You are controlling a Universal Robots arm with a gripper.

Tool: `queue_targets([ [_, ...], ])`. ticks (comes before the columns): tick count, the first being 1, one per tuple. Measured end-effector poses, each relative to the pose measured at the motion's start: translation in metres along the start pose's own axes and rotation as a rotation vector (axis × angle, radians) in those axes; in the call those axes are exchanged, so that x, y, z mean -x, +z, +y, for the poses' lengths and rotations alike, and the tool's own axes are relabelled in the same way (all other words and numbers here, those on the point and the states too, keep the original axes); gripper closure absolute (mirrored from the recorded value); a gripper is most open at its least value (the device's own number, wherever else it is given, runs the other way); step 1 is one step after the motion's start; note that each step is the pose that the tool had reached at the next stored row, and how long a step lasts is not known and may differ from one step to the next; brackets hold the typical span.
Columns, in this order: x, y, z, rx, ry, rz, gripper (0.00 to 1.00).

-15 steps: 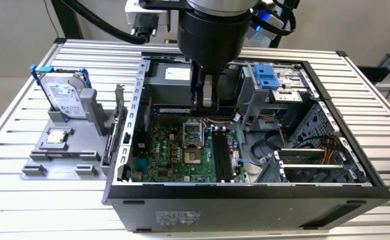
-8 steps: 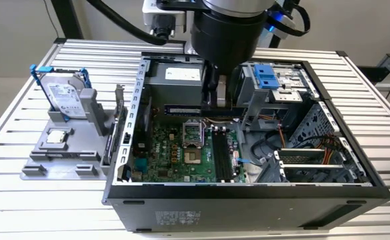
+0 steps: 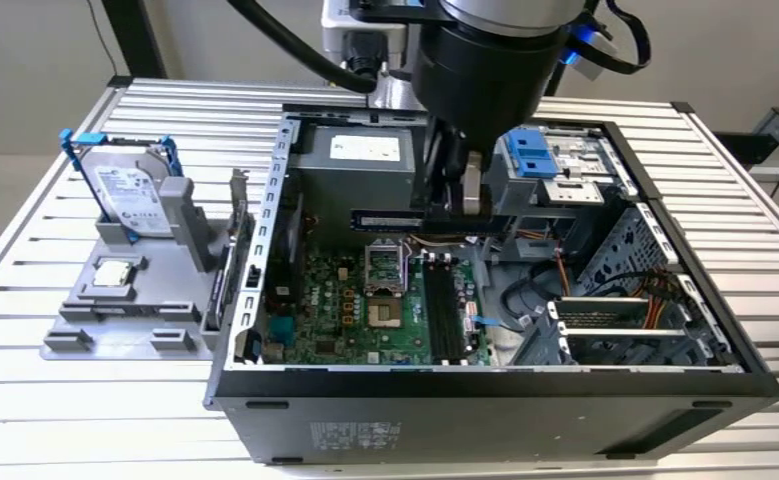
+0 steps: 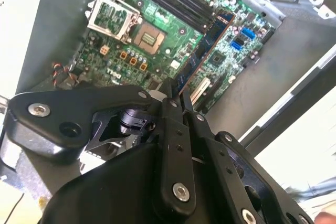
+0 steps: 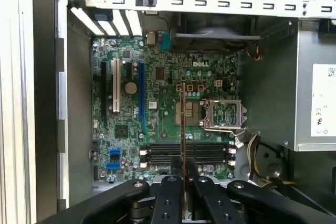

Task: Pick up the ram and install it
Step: 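Pick up the ram and move it above insertion slot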

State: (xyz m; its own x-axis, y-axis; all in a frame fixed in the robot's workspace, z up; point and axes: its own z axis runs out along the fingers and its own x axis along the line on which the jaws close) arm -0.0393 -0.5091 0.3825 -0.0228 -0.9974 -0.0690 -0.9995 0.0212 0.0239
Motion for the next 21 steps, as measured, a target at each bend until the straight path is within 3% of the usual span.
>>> queue_targets([
  [21,0.001,-0.0009,-0.0435,0.0002,0.0,-0.0002,1.0],
])
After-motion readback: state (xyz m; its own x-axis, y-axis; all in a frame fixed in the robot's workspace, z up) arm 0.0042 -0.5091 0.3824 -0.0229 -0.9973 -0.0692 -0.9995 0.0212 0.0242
